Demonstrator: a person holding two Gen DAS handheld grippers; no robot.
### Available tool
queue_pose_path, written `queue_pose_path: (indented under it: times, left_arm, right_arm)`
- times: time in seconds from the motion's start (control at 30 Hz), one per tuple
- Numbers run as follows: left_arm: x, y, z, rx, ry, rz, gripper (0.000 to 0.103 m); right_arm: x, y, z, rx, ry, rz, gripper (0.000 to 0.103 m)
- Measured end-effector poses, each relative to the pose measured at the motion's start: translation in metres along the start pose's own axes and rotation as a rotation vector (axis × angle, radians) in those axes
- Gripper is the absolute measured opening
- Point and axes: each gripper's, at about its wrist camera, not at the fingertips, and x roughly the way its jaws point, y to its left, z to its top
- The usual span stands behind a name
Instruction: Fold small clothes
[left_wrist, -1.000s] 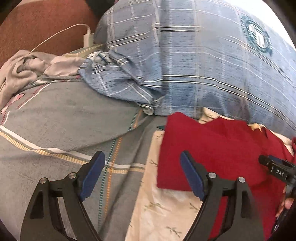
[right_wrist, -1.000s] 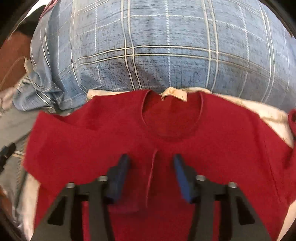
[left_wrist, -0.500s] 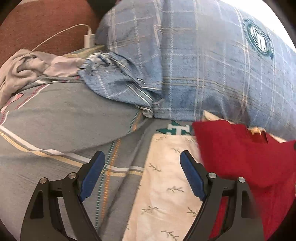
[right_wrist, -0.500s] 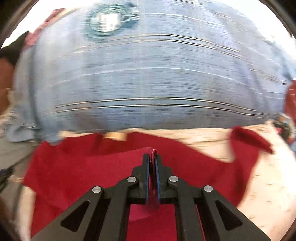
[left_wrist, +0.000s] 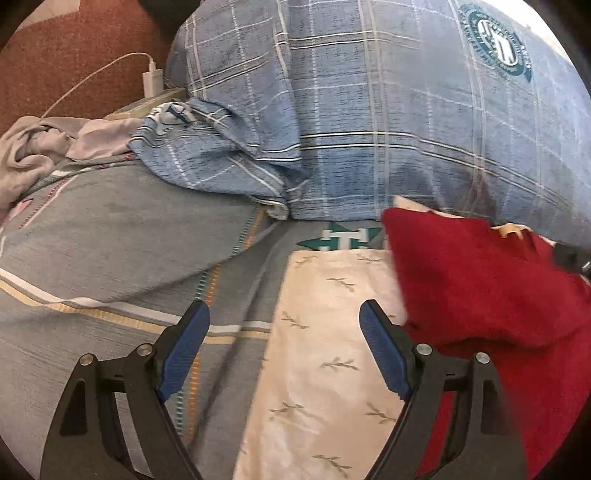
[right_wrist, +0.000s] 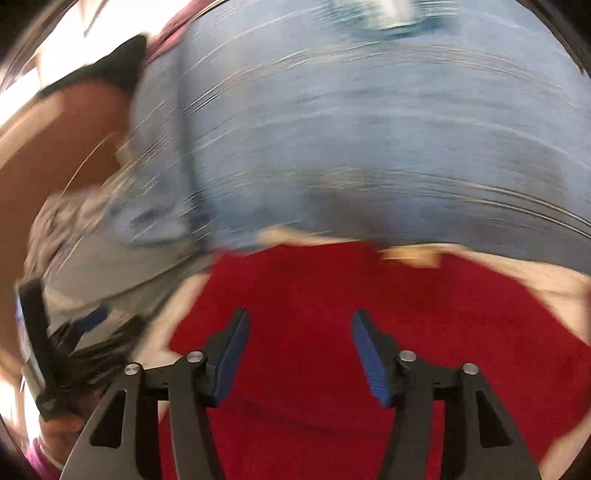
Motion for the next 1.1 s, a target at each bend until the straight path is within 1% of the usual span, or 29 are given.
queue_pose_path:
  times: [0.03, 0.07, 0.1, 0.17, 0.2, 0.23, 0.27, 0.3, 0.33, 0.37, 0.47, 0.5, 0.53, 0.63, 0.67, 0.73, 0.8, 0.9, 0.93, 1.0, 1.07, 1.1]
  left_arm:
    - [0.001, 0.003, 0.001, -0.007, -0.002, 0.009, 0.084]
    - [0.003, 0.007, 0.002, -0.02, -0.001, 0.014, 0.084]
    - [0.004, 0.011, 0.003, -0.035, -0.001, 0.014, 0.084]
    - [0.007, 0.016, 0.005, -0.058, -0.002, 0.016, 0.084]
    - [0.008, 0.019, 0.005, -0.071, 0.0, 0.021, 0.084]
    - [0.009, 0.02, 0.006, -0.078, 0.003, 0.017, 0.084]
    - [0.008, 0.02, 0.006, -0.086, 0.006, 0.004, 0.084]
    - [0.008, 0.02, 0.006, -0.092, 0.006, -0.01, 0.084]
    - [0.006, 0.019, 0.006, -0.097, 0.003, -0.023, 0.084]
    - [0.005, 0.017, 0.006, -0.099, 0.0, -0.036, 0.084]
    - [0.002, 0.004, 0.007, -0.084, -0.001, -0.091, 0.084]
    - [0.001, -0.002, 0.006, -0.073, -0.002, -0.108, 0.084]
    - [0.002, -0.006, 0.006, -0.06, 0.0, -0.109, 0.084]
    - [0.012, -0.022, 0.002, -0.004, 0.031, -0.078, 0.084]
    - [0.016, -0.025, 0.001, 0.009, 0.044, -0.071, 0.084]
    - [0.027, -0.032, -0.004, 0.035, 0.07, -0.056, 0.084]
    - [0.033, -0.036, -0.007, 0.047, 0.088, -0.033, 0.084]
    - [0.033, -0.033, -0.008, 0.032, 0.097, -0.047, 0.084]
    - [0.031, -0.03, -0.007, 0.026, 0.094, -0.052, 0.084]
    - [0.024, -0.027, -0.006, 0.012, 0.073, -0.059, 0.084]
    - [0.018, -0.023, -0.004, -0.007, 0.049, -0.073, 0.084]
    - [0.015, -0.023, -0.003, -0.016, 0.038, -0.083, 0.084]
  right_arm:
    - [0.015, 0.014, 0.0, -0.043, 0.01, 0.003, 0.036]
    - [0.031, 0.029, 0.0, -0.083, 0.021, -0.002, 0.026]
    - [0.054, 0.043, -0.001, -0.104, 0.049, 0.003, 0.025]
    - [0.09, 0.051, -0.01, -0.071, 0.136, 0.011, 0.027]
    - [0.102, 0.053, -0.013, -0.059, 0.166, 0.003, 0.028]
    - [0.101, 0.054, -0.015, -0.071, 0.127, -0.001, 0.029]
    - [0.096, 0.055, -0.016, -0.084, 0.126, 0.021, 0.029]
    - [0.09, 0.053, -0.015, -0.075, 0.14, 0.07, 0.028]
    - [0.084, 0.048, -0.014, -0.056, 0.138, 0.105, 0.026]
    - [0.076, 0.042, -0.009, -0.044, 0.113, 0.101, 0.028]
    - [0.067, 0.031, 0.006, -0.06, 0.046, -0.001, 0.03]
    - [0.071, 0.026, 0.011, -0.055, 0.044, -0.015, 0.03]
    - [0.075, 0.024, 0.014, -0.046, 0.058, -0.019, 0.029]
    - [0.102, 0.021, 0.017, -0.04, 0.122, -0.033, 0.029]
    - [0.116, 0.021, 0.019, -0.052, 0.131, -0.062, 0.028]
    - [0.126, 0.023, 0.022, -0.074, 0.113, -0.107, 0.028]
    - [0.131, 0.02, 0.027, -0.061, 0.116, -0.12, 0.028]
    - [0.115, 0.011, 0.026, -0.021, 0.105, -0.096, 0.027]
    - [0.105, 0.008, 0.024, -0.018, 0.092, -0.085, 0.029]
    - [0.079, 0.003, 0.013, -0.013, 0.068, -0.059, 0.037]
    - [0.058, -0.001, -0.001, -0.017, 0.061, -0.033, 0.054]
    - [0.048, -0.002, -0.011, -0.022, 0.061, -0.025, 0.058]
